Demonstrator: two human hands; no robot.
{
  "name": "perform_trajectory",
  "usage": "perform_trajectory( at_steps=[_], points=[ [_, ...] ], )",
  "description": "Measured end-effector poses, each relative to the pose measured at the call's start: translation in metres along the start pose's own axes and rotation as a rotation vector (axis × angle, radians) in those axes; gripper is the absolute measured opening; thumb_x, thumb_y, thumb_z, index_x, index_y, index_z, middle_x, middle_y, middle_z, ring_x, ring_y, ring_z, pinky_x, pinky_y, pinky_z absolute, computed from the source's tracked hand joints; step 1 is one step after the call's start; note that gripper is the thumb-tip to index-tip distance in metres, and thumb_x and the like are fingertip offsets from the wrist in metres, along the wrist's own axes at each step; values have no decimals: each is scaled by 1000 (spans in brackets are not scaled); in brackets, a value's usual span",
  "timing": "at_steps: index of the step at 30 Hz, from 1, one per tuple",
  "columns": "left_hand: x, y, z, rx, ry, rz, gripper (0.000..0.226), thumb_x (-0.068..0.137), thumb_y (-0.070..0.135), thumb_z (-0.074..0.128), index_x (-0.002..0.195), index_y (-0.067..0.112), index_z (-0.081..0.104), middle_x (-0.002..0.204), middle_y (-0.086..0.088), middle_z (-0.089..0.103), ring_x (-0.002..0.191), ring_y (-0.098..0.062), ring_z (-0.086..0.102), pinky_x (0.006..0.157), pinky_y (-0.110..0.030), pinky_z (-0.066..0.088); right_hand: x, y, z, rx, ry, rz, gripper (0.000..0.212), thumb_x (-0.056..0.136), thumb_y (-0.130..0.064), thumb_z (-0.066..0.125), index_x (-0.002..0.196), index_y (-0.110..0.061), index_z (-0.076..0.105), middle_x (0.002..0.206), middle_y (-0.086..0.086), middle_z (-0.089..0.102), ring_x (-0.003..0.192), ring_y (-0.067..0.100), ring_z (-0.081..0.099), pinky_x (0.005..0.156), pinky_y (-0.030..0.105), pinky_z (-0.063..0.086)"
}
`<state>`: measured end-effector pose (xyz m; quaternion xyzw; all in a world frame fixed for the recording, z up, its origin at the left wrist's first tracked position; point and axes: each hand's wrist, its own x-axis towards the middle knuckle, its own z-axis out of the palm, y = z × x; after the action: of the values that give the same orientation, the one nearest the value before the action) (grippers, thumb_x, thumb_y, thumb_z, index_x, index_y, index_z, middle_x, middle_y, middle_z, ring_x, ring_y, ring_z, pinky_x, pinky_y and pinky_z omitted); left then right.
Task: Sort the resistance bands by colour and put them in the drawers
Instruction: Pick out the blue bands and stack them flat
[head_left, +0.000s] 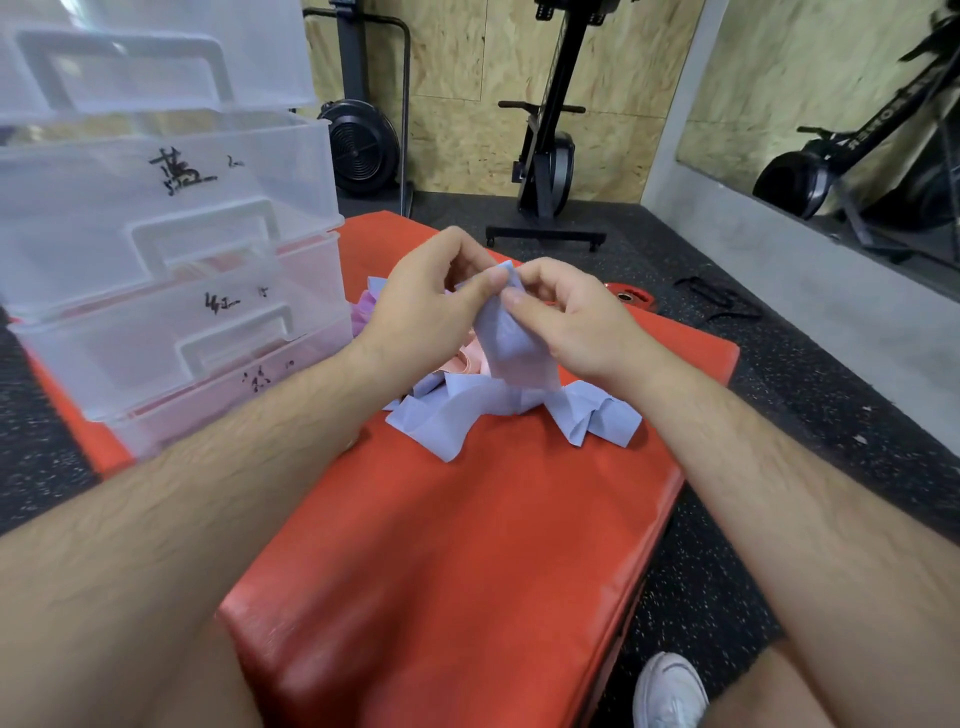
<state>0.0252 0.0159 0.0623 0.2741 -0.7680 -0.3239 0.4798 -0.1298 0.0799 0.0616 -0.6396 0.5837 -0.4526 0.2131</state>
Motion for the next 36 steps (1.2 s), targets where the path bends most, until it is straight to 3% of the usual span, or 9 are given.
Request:
perform_trajectory(
  at_steps=[4,8,11,15,18,21,26,31,36],
  points=[
    [-4,-12,-16,9,52,-97,15,95,24,62,82,21,56,78,2,61,66,-11,54,63,-34,50,-3,0,7,31,-176,83,23,94,-23,70,108,-7,61,90,15,73,77,17,65,69,36,50],
    [-15,-19,-33,40,107,-198,15,98,25,57,92,11,55,82,1,58,66,-13,53,60,-25,47,-5,4,2,17,-319,155,21,85,-25,79,96,-13,66,76,2,68,70,11,61,68,27,47],
    [-25,-30,-51,74,85,-283,17,98,29,56,95,13,55,80,0,55,66,-15,50,66,-37,48,-11,8,-5,-79,-419,198,28,75,-34,84,93,-18,70,85,7,70,78,16,62,79,37,48],
    [-46,-48,-72,240,50,-355,16,96,35,58,89,21,56,81,4,60,69,-15,54,70,-40,50,-23,22,-20,-178,-507,279,35,69,-36,86,96,-21,70,99,14,75,85,23,69,89,47,53],
    [-65,-56,-81,322,-7,-419,18,94,37,60,82,26,53,80,1,63,71,-24,60,67,-39,49,-36,36,-32,-230,-528,346,39,68,-43,86,97,-24,70,96,13,74,79,17,63,76,40,49],
    [-88,-62,-78,405,-96,-448,21,93,30,64,77,22,52,75,-3,63,70,-26,60,65,-35,46,-48,49,-39,-212,-497,426,40,62,-48,85,94,-29,72,88,7,74,77,19,61,70,41,45],
    [-127,-74,-66,512,-199,-431,15,91,21,65,85,14,53,73,2,57,68,-21,57,59,-24,42,-68,69,-35,-328,-535,441,26,85,-28,79,104,-29,62,81,-4,59,73,11,54,71,29,41],
    [-151,-80,-67,515,-268,-393,18,91,5,60,100,13,46,80,-14,56,61,-20,47,55,-26,36,-82,77,-25,-518,-584,452,34,85,-28,78,112,-27,57,83,-6,58,74,12,54,66,26,41],
    [-149,-84,-73,554,-344,-381,12,90,6,61,91,14,52,82,-12,60,69,-23,52,58,-23,39,-92,86,-27,-509,-569,508,38,80,-32,82,111,-26,59,87,-6,58,77,13,54,69,28,42]
  ],
)
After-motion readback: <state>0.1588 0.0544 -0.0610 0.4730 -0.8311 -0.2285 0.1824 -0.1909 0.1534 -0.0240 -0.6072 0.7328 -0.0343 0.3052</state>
